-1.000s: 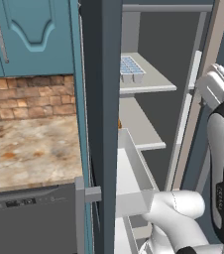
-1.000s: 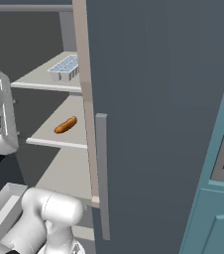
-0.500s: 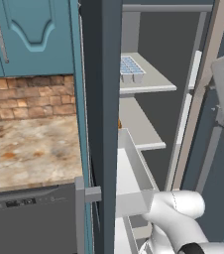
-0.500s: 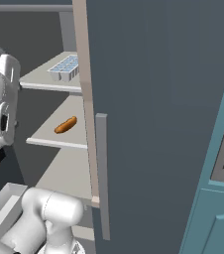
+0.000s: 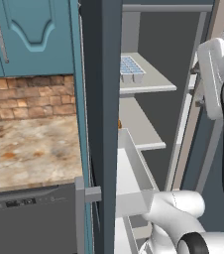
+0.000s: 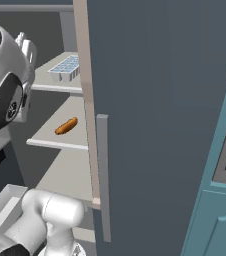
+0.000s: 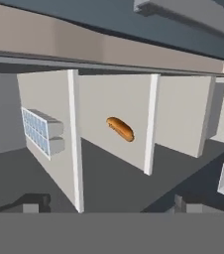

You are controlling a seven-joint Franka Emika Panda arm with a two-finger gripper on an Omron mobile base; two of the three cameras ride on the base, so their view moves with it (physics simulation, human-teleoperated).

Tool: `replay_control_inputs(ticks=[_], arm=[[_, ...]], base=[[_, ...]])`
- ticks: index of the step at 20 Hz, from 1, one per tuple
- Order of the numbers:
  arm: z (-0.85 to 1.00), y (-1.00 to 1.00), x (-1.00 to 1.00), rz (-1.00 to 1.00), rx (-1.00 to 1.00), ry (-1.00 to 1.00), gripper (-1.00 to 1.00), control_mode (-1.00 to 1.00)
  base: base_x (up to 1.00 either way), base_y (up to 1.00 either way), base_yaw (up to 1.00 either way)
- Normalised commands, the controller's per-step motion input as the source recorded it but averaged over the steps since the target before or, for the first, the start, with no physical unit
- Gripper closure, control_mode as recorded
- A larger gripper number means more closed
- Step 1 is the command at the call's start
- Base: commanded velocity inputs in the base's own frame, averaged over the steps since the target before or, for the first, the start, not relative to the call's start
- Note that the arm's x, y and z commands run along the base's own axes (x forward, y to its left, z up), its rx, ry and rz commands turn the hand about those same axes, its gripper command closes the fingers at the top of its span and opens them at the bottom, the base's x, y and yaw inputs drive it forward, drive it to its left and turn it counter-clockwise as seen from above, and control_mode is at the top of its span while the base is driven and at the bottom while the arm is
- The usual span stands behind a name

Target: Open the freezer door, pick up the ice cube tray from the freezer, and place it on the dining counter.

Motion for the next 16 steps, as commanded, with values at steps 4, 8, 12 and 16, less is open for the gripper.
replay_control_inputs(ticks=[4,8,12,16], arm=[[0.0,0.05,0.51,0.1,0.02,-0.1,-1.0,-1.0],[0.0,0.13,0.48,0.08,0.02,-0.09,-1.0,-1.0],[0.0,0.21,0.59,0.04,0.01,-0.01,-1.0,-1.0],[0.02,0.13,0.55,0.0,0.0,0.1,-1.0,-1.0]], base=[[0.0,0.0,0.0],[0.0,0.0,0.0],[0.0,0.0,0.0],[0.0,0.0,0.0]])
